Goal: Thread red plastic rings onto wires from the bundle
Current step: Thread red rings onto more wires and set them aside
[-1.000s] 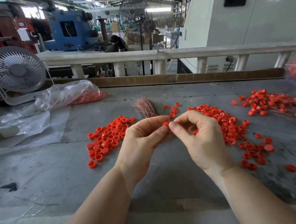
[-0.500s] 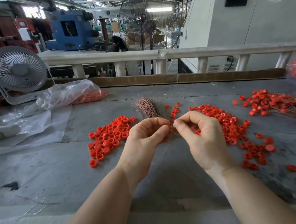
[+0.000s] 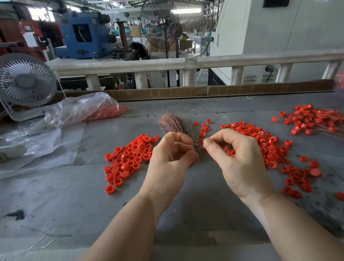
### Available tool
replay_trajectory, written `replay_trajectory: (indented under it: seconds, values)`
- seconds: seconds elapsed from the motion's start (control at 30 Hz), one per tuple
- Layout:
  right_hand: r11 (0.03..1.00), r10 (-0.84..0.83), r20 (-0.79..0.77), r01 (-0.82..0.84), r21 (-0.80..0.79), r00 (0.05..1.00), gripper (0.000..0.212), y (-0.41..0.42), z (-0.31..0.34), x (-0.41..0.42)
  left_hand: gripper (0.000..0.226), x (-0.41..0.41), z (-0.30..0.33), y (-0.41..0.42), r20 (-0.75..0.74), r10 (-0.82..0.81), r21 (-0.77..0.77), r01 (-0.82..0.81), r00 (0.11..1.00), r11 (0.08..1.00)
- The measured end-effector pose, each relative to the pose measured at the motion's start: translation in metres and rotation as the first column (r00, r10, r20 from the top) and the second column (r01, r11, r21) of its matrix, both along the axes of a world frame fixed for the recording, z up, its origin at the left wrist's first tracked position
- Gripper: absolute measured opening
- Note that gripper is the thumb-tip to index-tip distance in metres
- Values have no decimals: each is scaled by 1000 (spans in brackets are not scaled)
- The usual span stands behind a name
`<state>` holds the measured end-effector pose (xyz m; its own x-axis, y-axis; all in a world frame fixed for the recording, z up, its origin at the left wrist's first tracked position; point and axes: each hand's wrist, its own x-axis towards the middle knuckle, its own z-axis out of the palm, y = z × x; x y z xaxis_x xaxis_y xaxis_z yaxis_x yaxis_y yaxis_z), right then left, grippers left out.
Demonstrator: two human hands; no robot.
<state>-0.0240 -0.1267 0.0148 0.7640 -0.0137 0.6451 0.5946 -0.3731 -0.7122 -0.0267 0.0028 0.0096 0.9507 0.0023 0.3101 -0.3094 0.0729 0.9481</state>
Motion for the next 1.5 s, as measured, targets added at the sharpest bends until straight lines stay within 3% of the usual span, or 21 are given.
replay_trajectory:
  seconds: [0.2, 0.43, 0.57, 0.7, 0.8, 1.07, 1.5]
  values:
    - [1000, 10, 0, -10, 1, 1000, 21, 0, -1, 0, 28, 2, -2, -1, 9, 66, 71, -67, 998, 995]
    - [997, 33, 31, -31, -66, 999, 6, -1, -2, 1, 2, 2, -4, -1, -91, -40, -138, 27, 995, 990]
    - [995, 5, 39, -1, -102, 999, 13, -2, -4, 4, 22, 2, -2, 0, -128, -116, -246, 82, 985, 966]
    - [1000, 20, 5, -20, -15, 1000, 24, -4, -2, 5, 21, 0, 3, 1, -127, -213, -344, 159, 969, 926]
    - [999, 30, -1, -30, 19, 1000, 29, -3, 0, 3, 22, -1, 3, 2, -122, -216, -338, 164, 969, 927]
    - [994, 108, 5, -108, -1, 994, 20, 0, 2, -2, 17, -4, 5, 3, -149, -210, -325, 153, 966, 933]
    - [995, 69, 40, -66, -69, 997, 13, -1, 0, 1, 23, -1, 3, 6, -156, -222, -324, 162, 963, 932]
